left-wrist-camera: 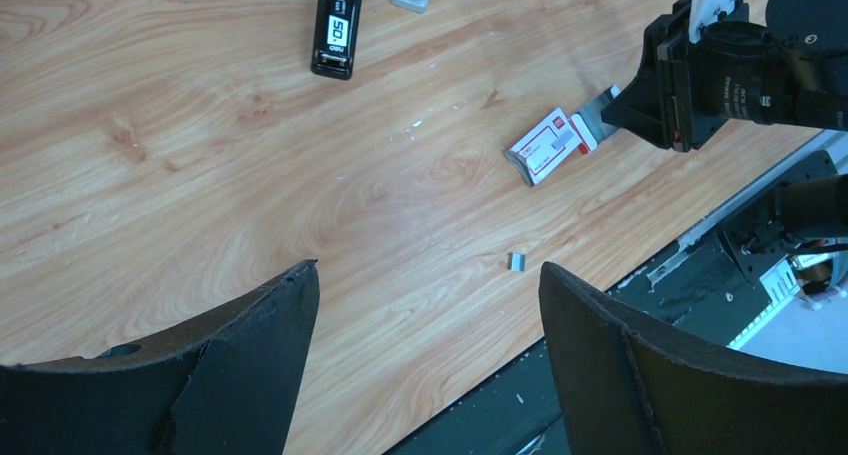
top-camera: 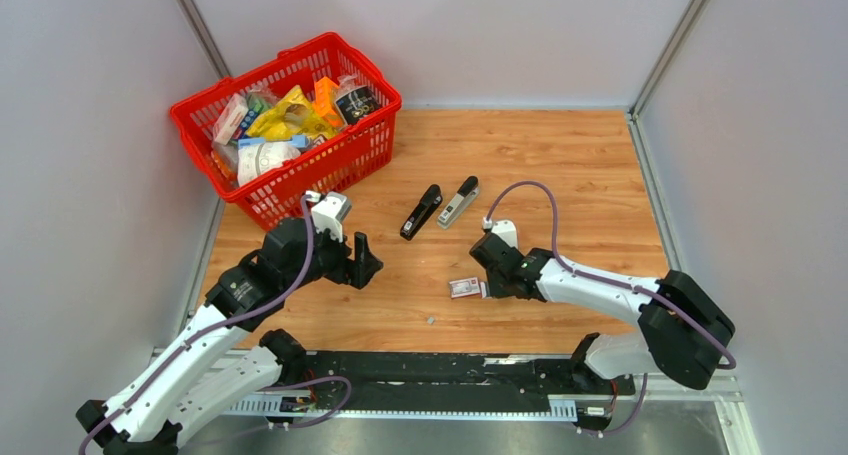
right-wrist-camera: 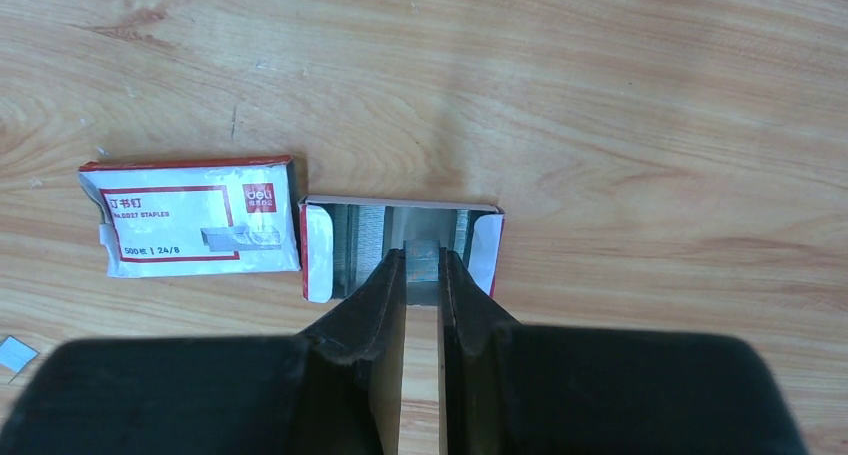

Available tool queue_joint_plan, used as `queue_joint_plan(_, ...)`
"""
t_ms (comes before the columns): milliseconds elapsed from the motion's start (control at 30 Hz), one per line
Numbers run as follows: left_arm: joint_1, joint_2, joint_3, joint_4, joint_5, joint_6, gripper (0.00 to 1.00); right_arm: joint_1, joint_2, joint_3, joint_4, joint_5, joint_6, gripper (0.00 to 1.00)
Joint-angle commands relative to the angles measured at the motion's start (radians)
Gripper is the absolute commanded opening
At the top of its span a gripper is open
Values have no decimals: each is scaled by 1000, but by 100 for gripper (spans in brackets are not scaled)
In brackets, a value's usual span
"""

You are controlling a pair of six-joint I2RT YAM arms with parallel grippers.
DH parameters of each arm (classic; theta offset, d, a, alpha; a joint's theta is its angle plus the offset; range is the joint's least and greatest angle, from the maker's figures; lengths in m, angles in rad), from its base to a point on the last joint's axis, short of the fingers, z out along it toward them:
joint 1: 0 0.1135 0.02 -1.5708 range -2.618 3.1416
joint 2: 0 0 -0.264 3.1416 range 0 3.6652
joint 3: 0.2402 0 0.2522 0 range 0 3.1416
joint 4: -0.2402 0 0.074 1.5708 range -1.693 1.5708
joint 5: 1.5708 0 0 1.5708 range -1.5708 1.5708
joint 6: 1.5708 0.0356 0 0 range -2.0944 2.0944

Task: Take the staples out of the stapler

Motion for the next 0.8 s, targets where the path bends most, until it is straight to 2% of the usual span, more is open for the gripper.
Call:
queue_joint_plan(0, 3, -9, -5, 25, 7, -1, 88, 3, 2, 8, 43, 30, 24, 11)
queue_joint_plan(200, 3, -9, -4, 22, 5, -1, 88, 3, 14, 13, 49, 51, 33, 18)
queue_joint_plan(533, 3, -16, -4, 16, -1, 0, 88, 3, 42, 37, 63, 65, 42, 20)
queue_joint_plan(767, 3, -15, -4, 17, 1, 0, 88, 3, 36, 73, 40, 84, 39, 30)
